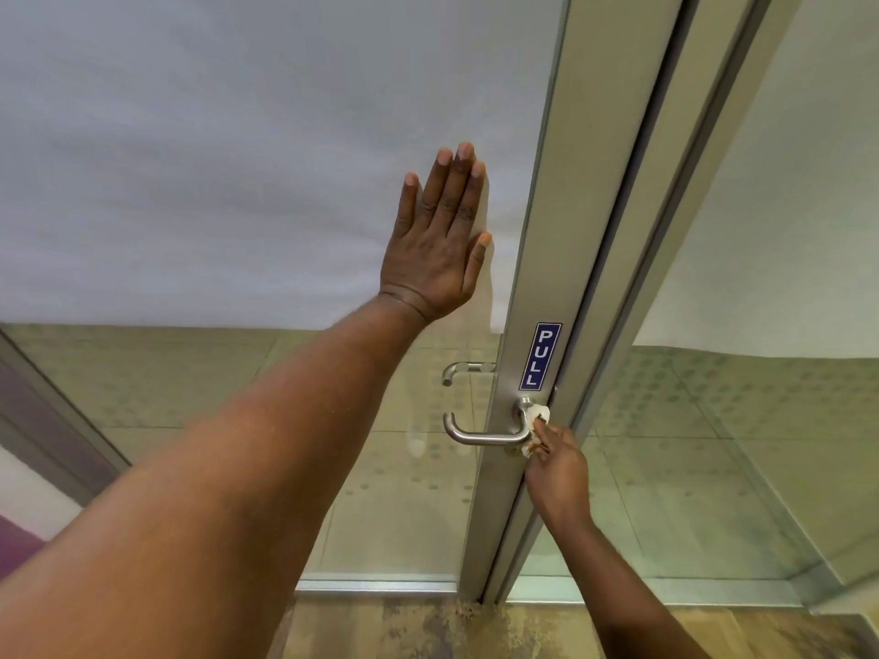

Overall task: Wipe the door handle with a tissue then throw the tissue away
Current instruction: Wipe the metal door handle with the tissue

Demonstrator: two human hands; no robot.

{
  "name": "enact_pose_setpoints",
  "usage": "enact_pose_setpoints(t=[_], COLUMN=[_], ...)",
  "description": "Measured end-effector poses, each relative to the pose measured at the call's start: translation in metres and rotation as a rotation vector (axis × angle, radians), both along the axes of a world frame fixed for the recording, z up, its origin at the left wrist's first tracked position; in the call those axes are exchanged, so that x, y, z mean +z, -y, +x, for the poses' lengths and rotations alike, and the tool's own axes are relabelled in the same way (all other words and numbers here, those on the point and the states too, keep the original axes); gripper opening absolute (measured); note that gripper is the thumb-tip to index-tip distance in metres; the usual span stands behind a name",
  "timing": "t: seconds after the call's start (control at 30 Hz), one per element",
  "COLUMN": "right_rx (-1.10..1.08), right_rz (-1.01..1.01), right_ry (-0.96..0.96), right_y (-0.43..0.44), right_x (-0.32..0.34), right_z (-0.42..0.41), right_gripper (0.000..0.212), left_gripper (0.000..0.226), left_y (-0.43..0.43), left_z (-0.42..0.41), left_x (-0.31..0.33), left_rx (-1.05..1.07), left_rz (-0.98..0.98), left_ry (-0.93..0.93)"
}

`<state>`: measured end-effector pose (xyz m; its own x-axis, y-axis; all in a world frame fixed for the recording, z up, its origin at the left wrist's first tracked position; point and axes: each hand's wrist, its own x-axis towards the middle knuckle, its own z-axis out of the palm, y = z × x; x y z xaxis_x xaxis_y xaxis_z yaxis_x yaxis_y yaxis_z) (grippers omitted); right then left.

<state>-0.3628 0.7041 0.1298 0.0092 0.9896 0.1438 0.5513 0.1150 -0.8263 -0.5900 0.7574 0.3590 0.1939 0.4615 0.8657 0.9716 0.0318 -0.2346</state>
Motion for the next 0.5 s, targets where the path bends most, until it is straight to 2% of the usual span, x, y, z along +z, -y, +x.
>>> enact_pose_setpoints(t=[0.3, 0.5], right_rx=[-0.248, -0.208], right_rz=[-0.300, -0.532], right_ry=[-0.662, -1.128], right_y=[0.017, 0.044], right_x=[0.000, 0.005], right_z=[-0.024, -0.057], right_gripper=[0.041, 0.028], left_gripper=[0.070, 0.070], left_y=[-0.003, -0.002], left_z=[-0.001, -0.002], left_x=[-0.001, -0.001], left_rx=[0.016, -0.008], left_rz=[0.029, 0.020], left_ry=[0.000, 0.007])
